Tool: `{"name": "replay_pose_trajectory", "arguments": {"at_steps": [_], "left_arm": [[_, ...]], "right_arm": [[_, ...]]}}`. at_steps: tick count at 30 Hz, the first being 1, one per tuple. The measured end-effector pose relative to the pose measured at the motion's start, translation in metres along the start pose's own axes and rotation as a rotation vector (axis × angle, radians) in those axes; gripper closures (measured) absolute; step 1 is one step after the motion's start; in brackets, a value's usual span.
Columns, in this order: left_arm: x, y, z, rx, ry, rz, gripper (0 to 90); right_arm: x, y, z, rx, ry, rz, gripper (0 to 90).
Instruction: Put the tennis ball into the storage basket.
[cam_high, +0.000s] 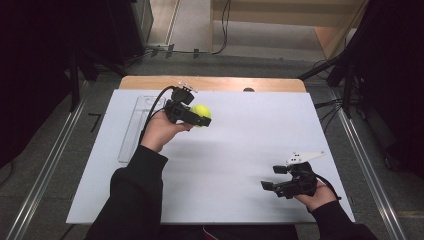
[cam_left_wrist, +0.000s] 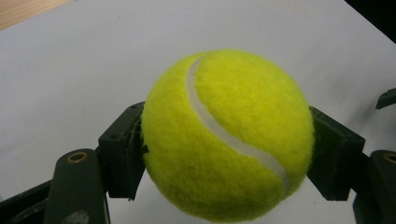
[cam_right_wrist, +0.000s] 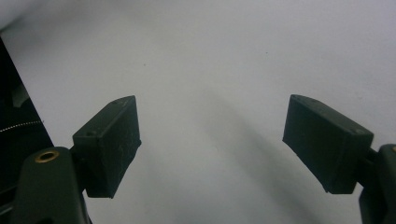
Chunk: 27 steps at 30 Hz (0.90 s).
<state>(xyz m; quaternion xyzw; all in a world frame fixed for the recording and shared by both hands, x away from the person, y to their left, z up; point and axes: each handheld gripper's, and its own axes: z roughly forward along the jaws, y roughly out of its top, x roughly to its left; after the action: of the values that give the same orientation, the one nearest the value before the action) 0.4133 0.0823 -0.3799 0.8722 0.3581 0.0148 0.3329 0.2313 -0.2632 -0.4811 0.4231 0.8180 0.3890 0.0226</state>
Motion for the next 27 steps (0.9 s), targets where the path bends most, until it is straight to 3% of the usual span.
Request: {"name": "replay_pose_trajectory", "arguments": {"at_steps": [27], "left_arm": [[0.023, -0.015, -0.017, -0.005, 0.041, -0.058, 26.3]], "right_arm": [[-0.001, 0.006, 0.003, 0.004, 0.001, -0.009, 16.9]]}}
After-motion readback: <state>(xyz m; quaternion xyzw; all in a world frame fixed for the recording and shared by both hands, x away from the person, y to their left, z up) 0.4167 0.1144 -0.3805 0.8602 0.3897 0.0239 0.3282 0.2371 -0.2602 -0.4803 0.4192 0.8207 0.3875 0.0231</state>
